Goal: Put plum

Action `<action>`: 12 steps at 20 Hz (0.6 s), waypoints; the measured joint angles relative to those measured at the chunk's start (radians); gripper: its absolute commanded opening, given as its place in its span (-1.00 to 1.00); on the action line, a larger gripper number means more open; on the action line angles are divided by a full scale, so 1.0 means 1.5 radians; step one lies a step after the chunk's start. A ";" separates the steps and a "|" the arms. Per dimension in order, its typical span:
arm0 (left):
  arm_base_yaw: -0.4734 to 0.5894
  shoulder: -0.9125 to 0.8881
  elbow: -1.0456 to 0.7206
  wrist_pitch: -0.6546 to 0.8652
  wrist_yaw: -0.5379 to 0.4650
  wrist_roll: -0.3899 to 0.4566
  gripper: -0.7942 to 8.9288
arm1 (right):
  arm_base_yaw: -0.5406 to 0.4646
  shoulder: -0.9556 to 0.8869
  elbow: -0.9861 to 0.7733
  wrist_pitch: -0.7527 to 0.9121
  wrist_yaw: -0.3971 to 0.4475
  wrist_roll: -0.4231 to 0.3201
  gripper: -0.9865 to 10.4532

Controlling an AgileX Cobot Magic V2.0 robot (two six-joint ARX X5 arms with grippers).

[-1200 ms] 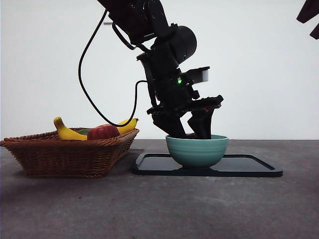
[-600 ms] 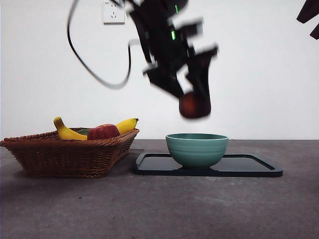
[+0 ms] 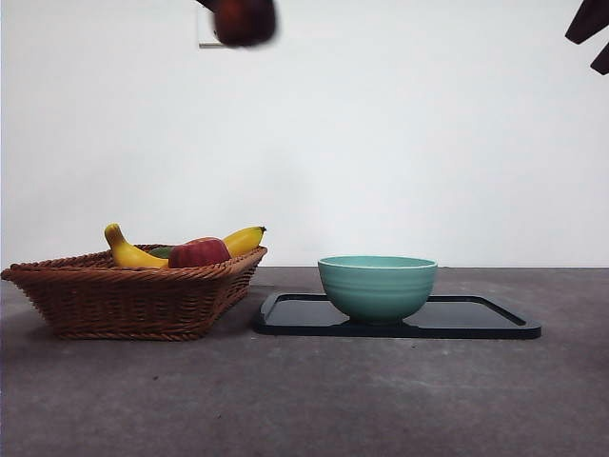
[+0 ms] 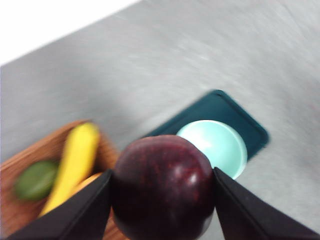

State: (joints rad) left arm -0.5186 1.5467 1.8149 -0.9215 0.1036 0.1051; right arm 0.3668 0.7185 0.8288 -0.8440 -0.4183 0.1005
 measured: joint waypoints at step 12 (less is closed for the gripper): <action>0.131 -0.154 -0.264 0.081 0.037 -0.007 -0.34 | 0.000 0.000 0.000 0.017 0.000 0.000 -0.53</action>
State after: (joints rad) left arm -0.3218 1.3151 1.4181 -0.7998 0.1589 0.0948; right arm 0.3668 0.7185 0.8288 -0.8185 -0.4183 0.1001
